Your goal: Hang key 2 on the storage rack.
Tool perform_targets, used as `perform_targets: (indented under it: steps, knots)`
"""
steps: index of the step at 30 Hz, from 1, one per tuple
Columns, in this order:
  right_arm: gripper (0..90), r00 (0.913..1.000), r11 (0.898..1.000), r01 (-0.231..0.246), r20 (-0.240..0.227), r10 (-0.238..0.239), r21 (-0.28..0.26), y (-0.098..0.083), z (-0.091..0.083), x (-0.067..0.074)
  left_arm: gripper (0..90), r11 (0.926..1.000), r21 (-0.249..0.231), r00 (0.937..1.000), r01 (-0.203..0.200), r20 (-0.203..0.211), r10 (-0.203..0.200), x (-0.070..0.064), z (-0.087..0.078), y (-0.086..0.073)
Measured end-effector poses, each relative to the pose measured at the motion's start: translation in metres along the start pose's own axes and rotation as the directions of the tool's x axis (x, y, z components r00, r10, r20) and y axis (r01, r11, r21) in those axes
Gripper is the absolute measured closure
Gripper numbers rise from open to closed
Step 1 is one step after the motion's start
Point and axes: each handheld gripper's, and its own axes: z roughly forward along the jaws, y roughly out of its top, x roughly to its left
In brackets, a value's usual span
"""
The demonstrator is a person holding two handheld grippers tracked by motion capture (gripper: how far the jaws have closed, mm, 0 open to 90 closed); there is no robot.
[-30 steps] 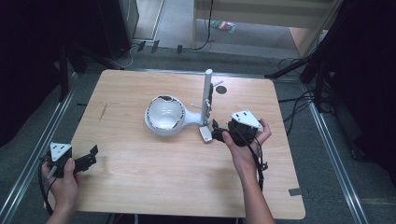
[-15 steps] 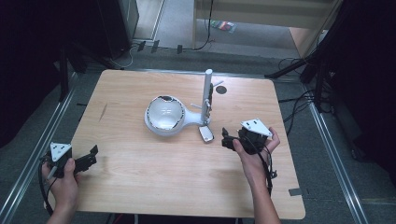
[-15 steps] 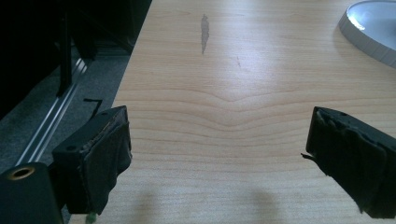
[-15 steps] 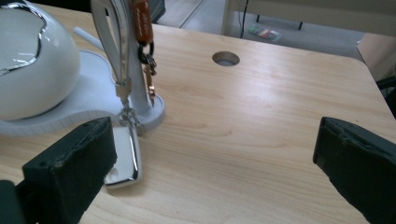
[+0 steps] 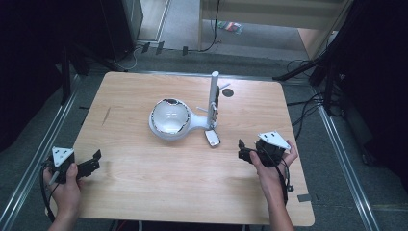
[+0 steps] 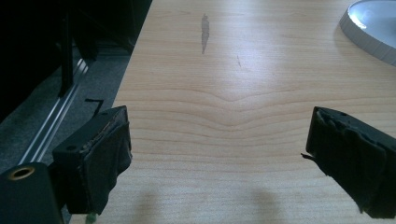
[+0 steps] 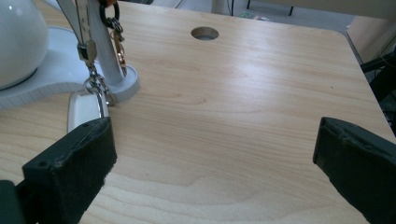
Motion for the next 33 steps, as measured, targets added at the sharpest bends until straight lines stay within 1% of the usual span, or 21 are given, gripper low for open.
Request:
perform_targets:
  steps: [1, 3, 6, 10, 13, 16, 18, 23, 28, 30, 33]
  knots:
    - [0.0, 1.0000, 1.000, 0.005, 0.004, -0.005, 0.000, -0.002, 0.000, -0.002, 7.0, 1.0000, 0.001, 1.0000, 0.001, 0.003, -0.001, 0.000, 0.000, 0.000]
    - [0.0, 1.0000, 1.000, -0.007, 0.004, 0.007, 0.009, -0.007, -0.002, -0.006, 7.0, 1.0000, -0.001, 1.0000, -0.002, 0.004, 0.002, 0.000, 0.000, 0.000]
    - [0.0, 0.9997, 1.000, -0.019, 0.015, 0.019, 0.014, -0.015, -0.004, -0.012, 7.0, 1.0000, -0.001, 1.0000, -0.002, 0.004, 0.002, 0.000, 0.000, 0.000]
    - [0.0, 0.9987, 0.999, -0.034, 0.039, 0.033, 0.009, -0.024, -0.009, -0.020, 7.0, 1.0000, -0.001, 1.0000, -0.001, 0.003, 0.001, 0.000, 0.000, 0.000]
    - [0.0, 0.9968, 0.999, -0.053, 0.060, 0.053, 0.004, -0.031, -0.013, -0.028, 7.0, 1.0000, -0.001, 1.0000, -0.004, 0.002, 0.004, 0.000, 0.000, 0.000]
    - [0.0, 0.9939, 0.998, -0.061, 0.092, 0.060, 0.014, -0.038, -0.017, -0.035, 7.0, 1.0000, -0.001, 1.0000, -0.003, 0.001, 0.003, 0.000, 0.000, 0.000]
    - [0.0, 0.9914, 0.997, -0.077, 0.107, 0.075, 0.015, -0.045, -0.021, -0.042, 7.0, 1.0000, -0.001, 1.0000, -0.001, 0.001, 0.001, 0.000, 0.000, 0.000]
    - [0.0, 0.9877, 0.996, -0.093, 0.128, 0.090, 0.016, -0.056, -0.030, -0.055, 7.0, 1.0000, -0.001, 1.0000, -0.002, 0.004, 0.002, -0.001, 0.000, 0.000]
    - [0.0, 0.9850, 0.993, -0.119, 0.128, 0.116, 0.015, -0.066, -0.040, -0.069, 7.0, 1.0000, 0.000, 1.0000, -0.004, 0.005, 0.004, 0.000, 0.000, 0.000]
    - [0.0, 0.9826, 0.991, -0.131, 0.135, 0.127, 0.015, -0.071, -0.044, -0.073, 7.0, 1.0000, -0.003, 1.0000, -0.005, 0.001, 0.005, -0.001, 0.000, 0.000]
    - [0.0, 0.9807, 0.991, -0.133, 0.147, 0.129, 0.017, -0.076, -0.049, -0.080, 7.0, 1.0000, -0.002, 1.0000, -0.002, 0.000, 0.002, -0.001, 0.000, 0.000]
